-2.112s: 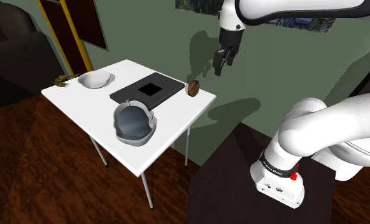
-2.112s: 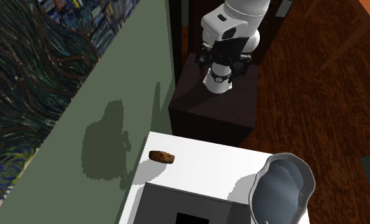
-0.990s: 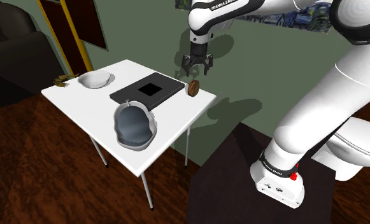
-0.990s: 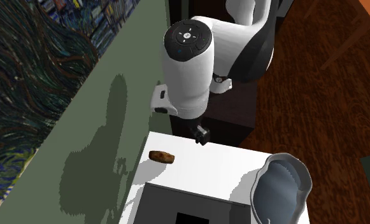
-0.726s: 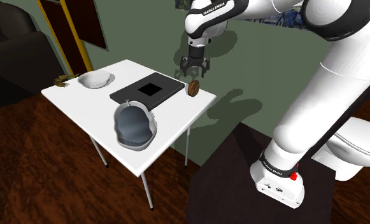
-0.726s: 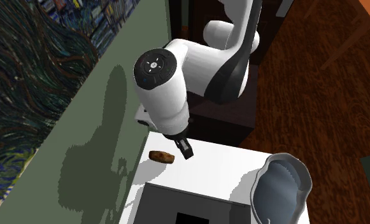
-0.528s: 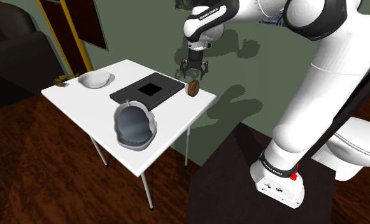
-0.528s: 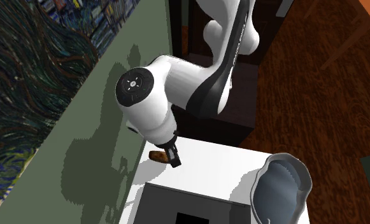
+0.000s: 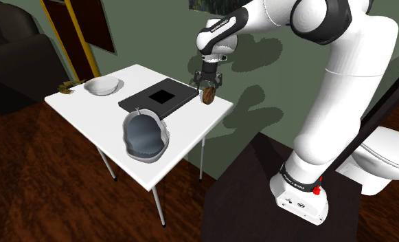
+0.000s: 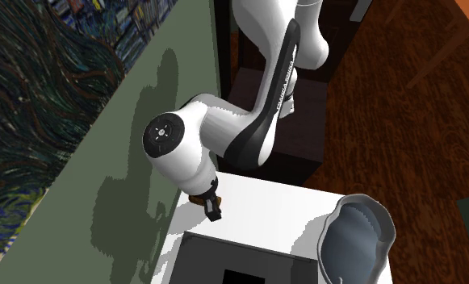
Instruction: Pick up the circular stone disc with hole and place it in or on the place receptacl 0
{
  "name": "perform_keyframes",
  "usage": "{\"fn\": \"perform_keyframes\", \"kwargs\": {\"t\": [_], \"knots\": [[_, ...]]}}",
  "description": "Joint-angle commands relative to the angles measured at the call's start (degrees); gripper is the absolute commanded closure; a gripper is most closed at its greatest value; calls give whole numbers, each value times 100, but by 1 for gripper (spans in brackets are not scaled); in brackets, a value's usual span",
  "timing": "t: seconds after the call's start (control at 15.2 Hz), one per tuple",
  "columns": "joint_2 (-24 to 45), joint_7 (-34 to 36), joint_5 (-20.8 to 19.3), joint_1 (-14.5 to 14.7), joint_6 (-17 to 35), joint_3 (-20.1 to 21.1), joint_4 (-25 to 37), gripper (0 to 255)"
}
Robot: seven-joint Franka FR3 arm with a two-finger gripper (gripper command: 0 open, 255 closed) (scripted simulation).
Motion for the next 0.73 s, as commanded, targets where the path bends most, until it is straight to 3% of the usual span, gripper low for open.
{"fn": "perform_keyframes", "kwargs": {"t": [0.0,0.53,0.59,0.66], "knots": [[38,3,12,12,113,10,-70,0],[39,3,12,12,112,10,-68,0],[39,3,12,12,112,10,-68,255],[39,3,12,12,112,10,-68,255]]}}
